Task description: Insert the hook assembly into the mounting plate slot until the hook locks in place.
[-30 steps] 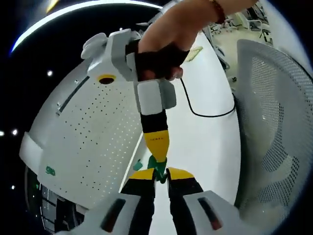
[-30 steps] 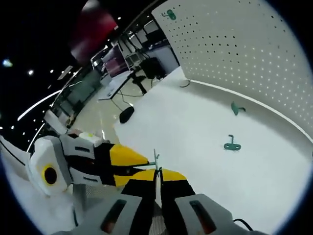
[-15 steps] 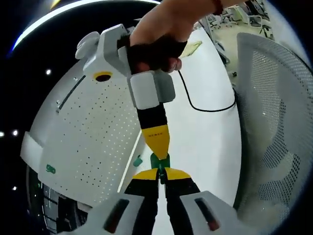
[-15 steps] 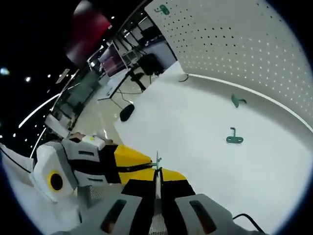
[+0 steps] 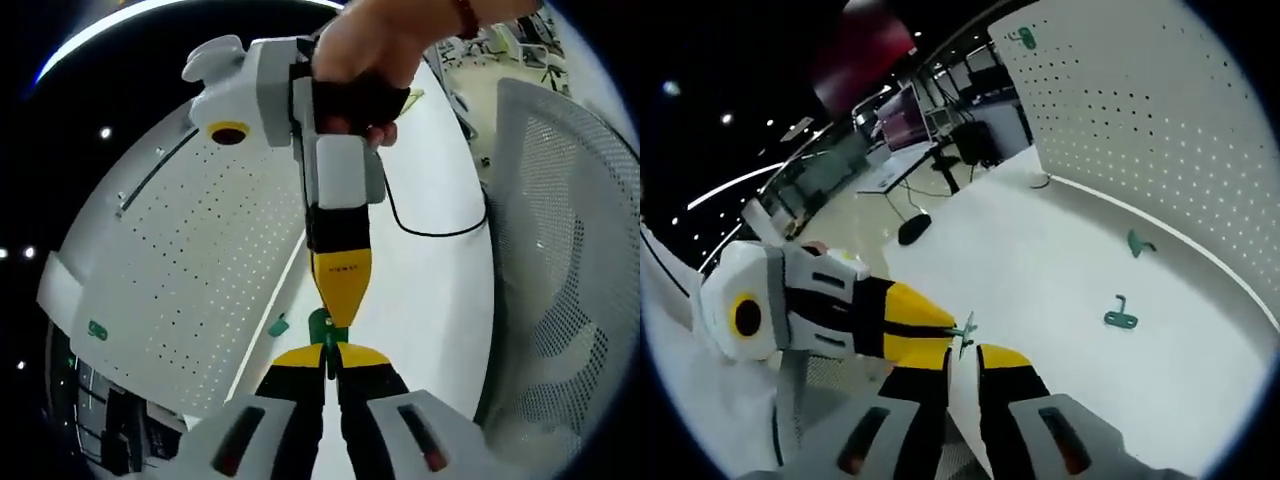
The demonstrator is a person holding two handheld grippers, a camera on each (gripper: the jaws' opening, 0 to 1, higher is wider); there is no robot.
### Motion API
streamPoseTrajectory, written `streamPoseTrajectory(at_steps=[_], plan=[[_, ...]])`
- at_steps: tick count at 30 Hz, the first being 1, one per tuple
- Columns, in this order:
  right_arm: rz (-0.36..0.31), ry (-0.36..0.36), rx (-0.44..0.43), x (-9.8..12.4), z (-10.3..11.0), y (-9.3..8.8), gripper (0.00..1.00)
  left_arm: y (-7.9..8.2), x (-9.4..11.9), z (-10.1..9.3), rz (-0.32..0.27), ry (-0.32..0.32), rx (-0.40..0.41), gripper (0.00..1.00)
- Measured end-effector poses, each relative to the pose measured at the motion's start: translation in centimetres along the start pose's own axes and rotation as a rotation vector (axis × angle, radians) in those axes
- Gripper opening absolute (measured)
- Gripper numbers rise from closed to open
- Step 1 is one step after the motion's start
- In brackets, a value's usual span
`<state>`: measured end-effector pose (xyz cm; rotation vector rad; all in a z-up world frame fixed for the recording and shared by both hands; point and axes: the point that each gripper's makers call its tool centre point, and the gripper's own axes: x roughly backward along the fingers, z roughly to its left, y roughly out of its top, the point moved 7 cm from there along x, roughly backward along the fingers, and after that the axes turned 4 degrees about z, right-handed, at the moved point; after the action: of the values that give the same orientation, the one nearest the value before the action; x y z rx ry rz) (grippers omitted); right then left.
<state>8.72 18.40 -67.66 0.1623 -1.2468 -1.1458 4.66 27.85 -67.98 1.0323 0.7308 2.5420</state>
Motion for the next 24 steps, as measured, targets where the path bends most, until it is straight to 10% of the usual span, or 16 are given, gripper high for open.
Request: streamPoseTrajectory(at_steps=[24], plan=[[-0.235, -0.101, 0.035, 4.7, -0.9, -1.1, 0.30, 0.9, 0.5, 2.9, -0.063, 0.073, 0.404, 0.03]])
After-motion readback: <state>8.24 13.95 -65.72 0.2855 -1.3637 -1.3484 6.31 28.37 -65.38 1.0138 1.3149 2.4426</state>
